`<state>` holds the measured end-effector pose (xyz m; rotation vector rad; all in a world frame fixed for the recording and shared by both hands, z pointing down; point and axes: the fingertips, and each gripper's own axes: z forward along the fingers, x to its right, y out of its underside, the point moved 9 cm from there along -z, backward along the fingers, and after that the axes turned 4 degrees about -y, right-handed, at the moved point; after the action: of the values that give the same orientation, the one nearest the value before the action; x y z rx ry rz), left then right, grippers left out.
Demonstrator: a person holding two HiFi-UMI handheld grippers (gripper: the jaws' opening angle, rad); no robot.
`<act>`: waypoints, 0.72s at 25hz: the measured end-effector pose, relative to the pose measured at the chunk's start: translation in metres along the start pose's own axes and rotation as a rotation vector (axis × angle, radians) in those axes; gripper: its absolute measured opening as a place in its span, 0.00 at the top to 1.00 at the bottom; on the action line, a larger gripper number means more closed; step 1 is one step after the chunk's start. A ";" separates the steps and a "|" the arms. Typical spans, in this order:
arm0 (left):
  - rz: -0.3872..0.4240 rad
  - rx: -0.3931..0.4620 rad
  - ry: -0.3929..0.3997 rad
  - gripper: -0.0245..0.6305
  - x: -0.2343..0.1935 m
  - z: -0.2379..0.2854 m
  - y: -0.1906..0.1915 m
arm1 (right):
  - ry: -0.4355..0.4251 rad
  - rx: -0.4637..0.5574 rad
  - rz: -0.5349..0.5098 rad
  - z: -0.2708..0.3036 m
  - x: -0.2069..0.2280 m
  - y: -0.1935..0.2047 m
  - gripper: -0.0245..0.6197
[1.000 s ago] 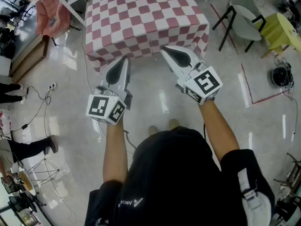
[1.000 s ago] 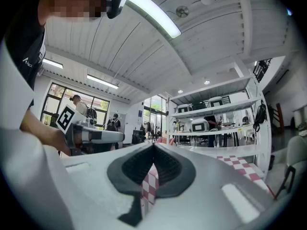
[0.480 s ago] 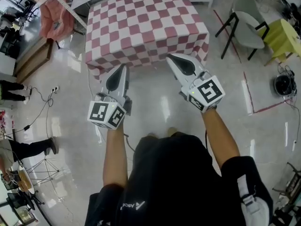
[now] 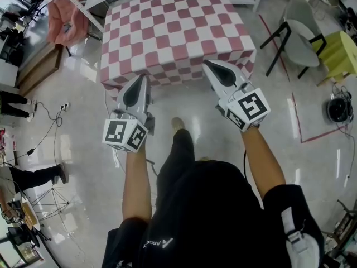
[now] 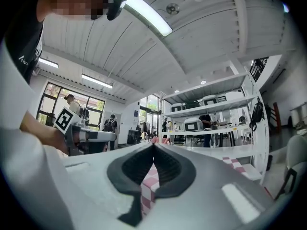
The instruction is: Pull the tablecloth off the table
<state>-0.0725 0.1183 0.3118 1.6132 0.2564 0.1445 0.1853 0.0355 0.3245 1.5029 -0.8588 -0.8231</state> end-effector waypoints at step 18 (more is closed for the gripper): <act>-0.050 -0.091 0.034 0.95 -0.240 0.228 0.034 | 0.188 -0.146 0.006 0.245 0.158 0.050 0.96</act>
<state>-0.2454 -0.1642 0.3475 1.5137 0.3119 0.1429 0.0452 -0.2236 0.3466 1.4226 -0.6496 -0.7115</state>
